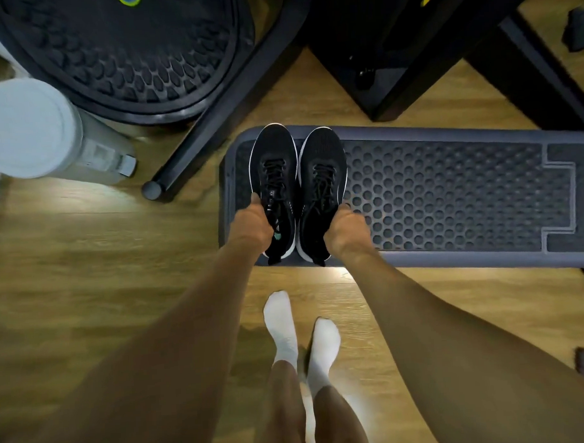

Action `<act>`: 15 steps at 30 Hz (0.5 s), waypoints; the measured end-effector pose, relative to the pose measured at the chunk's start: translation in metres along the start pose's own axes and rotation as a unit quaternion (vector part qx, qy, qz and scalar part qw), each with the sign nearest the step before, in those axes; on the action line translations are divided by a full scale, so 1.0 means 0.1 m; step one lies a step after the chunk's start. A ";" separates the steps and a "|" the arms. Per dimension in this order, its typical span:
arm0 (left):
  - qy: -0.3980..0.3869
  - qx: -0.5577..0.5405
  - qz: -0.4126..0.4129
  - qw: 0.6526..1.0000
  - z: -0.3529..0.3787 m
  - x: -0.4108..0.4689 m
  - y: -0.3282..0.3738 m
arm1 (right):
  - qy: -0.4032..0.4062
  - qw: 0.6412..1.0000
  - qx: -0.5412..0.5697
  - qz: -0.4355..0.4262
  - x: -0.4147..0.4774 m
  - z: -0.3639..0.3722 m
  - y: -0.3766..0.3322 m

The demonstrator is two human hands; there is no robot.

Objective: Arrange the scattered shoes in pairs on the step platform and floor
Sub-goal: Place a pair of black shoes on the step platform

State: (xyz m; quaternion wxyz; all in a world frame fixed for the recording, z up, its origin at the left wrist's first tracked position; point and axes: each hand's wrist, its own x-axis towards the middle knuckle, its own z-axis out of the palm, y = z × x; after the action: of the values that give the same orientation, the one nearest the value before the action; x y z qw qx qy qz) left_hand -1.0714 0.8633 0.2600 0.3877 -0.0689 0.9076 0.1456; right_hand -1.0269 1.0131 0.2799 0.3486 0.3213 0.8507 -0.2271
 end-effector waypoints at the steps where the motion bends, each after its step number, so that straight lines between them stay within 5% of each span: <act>1: -0.009 0.001 -0.004 1.000 0.01 -0.02 -0.01 | -0.004 1.000 0.009 0.003 -0.02 0.00 0.01; 8: -0.012 -0.035 0.018 0.999 -0.20 -0.38 0.04 | 0.018 0.998 0.000 -0.054 -0.36 -0.34 -0.05; 15: 0.060 -0.072 0.104 0.990 -0.80 -1.54 0.13 | 0.149 0.946 -0.128 -0.257 -1.47 -0.87 -0.14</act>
State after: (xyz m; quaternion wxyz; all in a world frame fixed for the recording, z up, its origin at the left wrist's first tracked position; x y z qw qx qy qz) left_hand -1.0231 0.8524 0.4263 0.3097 -0.0107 0.9186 0.2452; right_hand -0.9945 0.9998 0.4474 0.1862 0.0745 0.9685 -0.1476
